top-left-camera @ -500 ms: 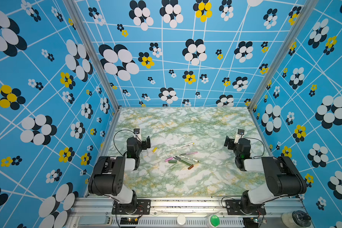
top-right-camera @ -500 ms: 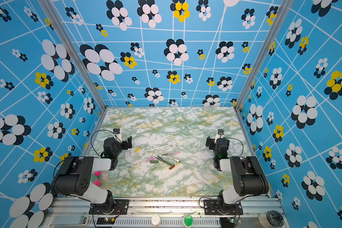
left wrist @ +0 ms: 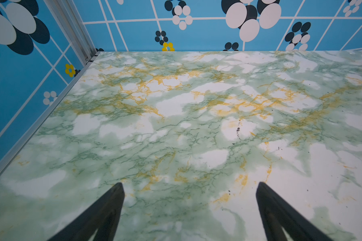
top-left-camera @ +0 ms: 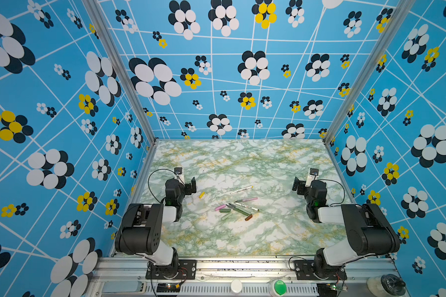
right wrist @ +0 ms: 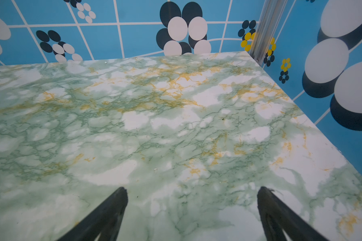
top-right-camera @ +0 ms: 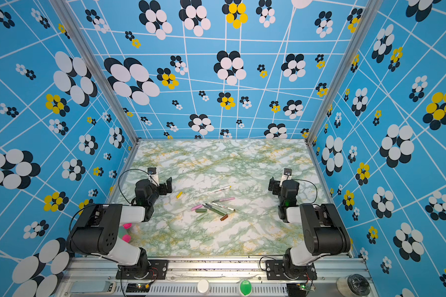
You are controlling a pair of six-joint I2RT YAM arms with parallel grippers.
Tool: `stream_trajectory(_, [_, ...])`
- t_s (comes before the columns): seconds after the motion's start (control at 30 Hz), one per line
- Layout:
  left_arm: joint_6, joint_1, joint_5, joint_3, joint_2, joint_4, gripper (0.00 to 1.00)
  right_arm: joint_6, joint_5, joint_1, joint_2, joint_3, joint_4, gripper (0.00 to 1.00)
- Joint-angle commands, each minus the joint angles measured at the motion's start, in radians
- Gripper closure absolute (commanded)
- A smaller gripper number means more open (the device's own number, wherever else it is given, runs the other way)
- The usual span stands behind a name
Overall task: Insert pens into pen caps
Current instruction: Pick up a pen at the center of the table.
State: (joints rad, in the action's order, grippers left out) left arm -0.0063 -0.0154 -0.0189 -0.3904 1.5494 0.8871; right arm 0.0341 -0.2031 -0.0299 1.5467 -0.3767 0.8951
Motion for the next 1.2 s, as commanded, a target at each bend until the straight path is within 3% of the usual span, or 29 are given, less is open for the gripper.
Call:
stream_trajectory(0.0, [0.011, -0.006, 0.008, 0.004, -0.003, 0.019, 0.01, 0.006, -0.001, 0.006, -0.001, -0.007, 0.01, 0.01])
stream_trajectory(0.73, [0.007, -0.004, 0.016, -0.009, -0.03, -0.026, 0.01, 0.009, -0.008, 0.006, -0.004, -0.008, 0.022, 0.01])
stream_trajectory(0.77, [0.006, -0.005, 0.019, -0.041, -0.07, -0.122, 0.01, 0.014, -0.019, 0.006, -0.037, -0.024, -0.03, 0.01])
stream_trajectory(0.87, [-0.001, -0.009, 0.014, -0.167, -0.177, -0.407, 0.01, 0.025, -0.016, 0.006, -0.177, -0.193, -0.437, 0.01])
stream_trajectory(1.03, [-0.355, 0.023, 0.027, -0.319, -0.317, -0.73, 0.01, 0.38, -0.029, 0.007, -0.29, -0.413, -0.824, 0.01])
stream_trajectory(1.17, [-0.493, 0.111, -0.218, -0.295, -0.37, -0.675, 0.01, 0.407, 0.163, 0.007, -0.354, -0.398, -0.789, 0.01])
